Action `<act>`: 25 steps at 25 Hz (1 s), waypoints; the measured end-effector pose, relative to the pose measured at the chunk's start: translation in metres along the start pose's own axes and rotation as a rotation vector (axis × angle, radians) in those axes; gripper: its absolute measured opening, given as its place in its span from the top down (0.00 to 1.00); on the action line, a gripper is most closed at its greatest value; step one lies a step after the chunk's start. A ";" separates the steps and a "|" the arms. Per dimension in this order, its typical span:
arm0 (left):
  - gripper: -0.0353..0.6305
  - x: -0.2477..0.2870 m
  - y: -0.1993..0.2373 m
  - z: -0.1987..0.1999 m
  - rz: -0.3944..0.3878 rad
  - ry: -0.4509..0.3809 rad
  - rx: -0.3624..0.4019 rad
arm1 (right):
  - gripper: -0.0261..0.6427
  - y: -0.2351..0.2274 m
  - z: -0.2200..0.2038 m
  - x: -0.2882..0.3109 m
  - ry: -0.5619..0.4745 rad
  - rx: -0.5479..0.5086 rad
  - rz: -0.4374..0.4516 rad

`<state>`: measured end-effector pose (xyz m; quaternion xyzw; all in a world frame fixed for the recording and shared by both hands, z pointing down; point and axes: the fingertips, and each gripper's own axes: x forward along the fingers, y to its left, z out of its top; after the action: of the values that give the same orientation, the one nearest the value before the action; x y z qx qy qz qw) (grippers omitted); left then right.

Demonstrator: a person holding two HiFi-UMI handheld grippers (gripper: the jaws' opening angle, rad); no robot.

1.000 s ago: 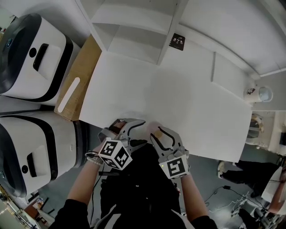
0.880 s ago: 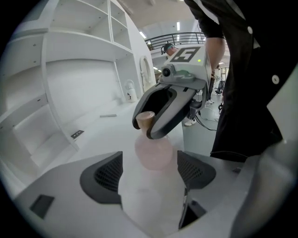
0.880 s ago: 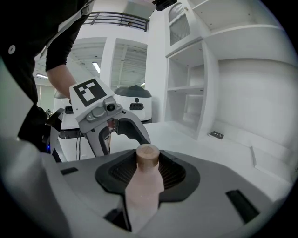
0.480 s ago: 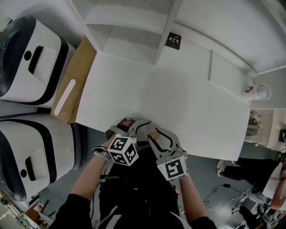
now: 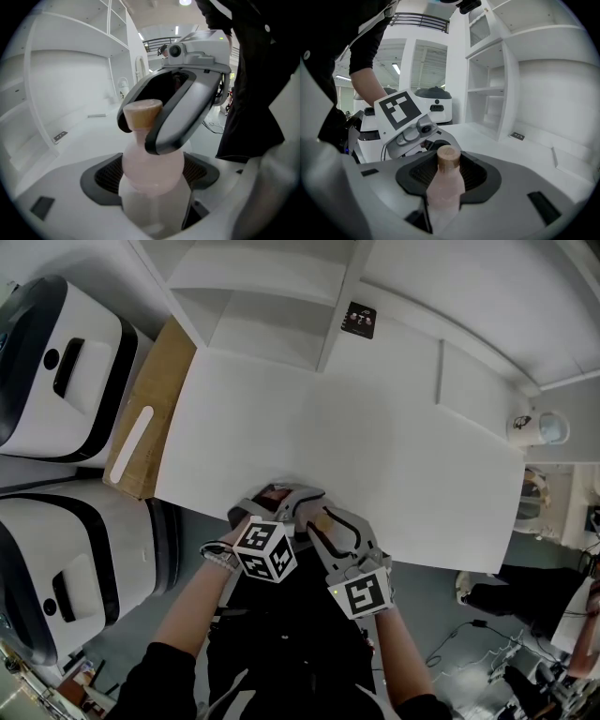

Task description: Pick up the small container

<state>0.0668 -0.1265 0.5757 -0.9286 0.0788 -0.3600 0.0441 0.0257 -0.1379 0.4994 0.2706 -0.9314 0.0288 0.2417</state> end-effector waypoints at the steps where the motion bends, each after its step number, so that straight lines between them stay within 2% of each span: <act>1: 0.36 0.000 0.001 0.000 0.001 -0.005 -0.003 | 0.74 0.000 0.000 0.000 -0.005 0.000 0.000; 7: 0.36 0.001 0.001 0.002 0.009 -0.032 -0.011 | 0.74 -0.002 -0.001 -0.001 -0.017 0.015 -0.016; 25: 0.37 -0.005 0.004 0.010 0.031 -0.025 -0.031 | 0.74 -0.004 0.008 -0.006 -0.013 -0.001 -0.020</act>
<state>0.0694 -0.1296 0.5649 -0.9323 0.0982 -0.3463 0.0361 0.0285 -0.1399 0.4891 0.2800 -0.9302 0.0243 0.2362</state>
